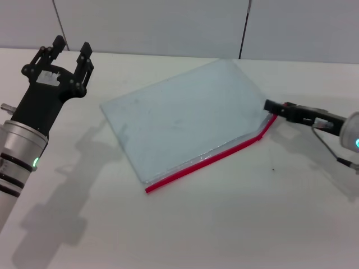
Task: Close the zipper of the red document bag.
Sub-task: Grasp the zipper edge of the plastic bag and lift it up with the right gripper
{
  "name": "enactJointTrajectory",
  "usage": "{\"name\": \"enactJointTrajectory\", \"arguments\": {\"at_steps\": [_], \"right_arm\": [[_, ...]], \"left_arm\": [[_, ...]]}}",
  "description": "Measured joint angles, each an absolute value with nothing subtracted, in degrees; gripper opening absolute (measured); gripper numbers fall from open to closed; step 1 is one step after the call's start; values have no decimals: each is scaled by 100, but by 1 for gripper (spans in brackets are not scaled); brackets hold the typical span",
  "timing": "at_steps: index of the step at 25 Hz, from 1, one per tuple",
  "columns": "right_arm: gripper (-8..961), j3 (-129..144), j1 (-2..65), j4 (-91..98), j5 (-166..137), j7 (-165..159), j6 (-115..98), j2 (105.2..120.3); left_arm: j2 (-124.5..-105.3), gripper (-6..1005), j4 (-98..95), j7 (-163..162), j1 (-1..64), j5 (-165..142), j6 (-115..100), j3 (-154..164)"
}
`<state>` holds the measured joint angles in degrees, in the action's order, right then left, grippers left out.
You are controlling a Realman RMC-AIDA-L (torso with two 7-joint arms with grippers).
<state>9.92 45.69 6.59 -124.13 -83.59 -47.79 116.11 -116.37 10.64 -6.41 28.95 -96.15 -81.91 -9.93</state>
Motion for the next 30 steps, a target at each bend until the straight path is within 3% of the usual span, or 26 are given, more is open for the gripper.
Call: {"name": "enactJointTrajectory", "arguments": {"at_steps": [30], "right_arm": [[703,1159,5002,254,-12357,-8344,-3839,11654]], "left_arm": [[-11646,478,1125,-641,3060,-9615,-8031,-936]]}}
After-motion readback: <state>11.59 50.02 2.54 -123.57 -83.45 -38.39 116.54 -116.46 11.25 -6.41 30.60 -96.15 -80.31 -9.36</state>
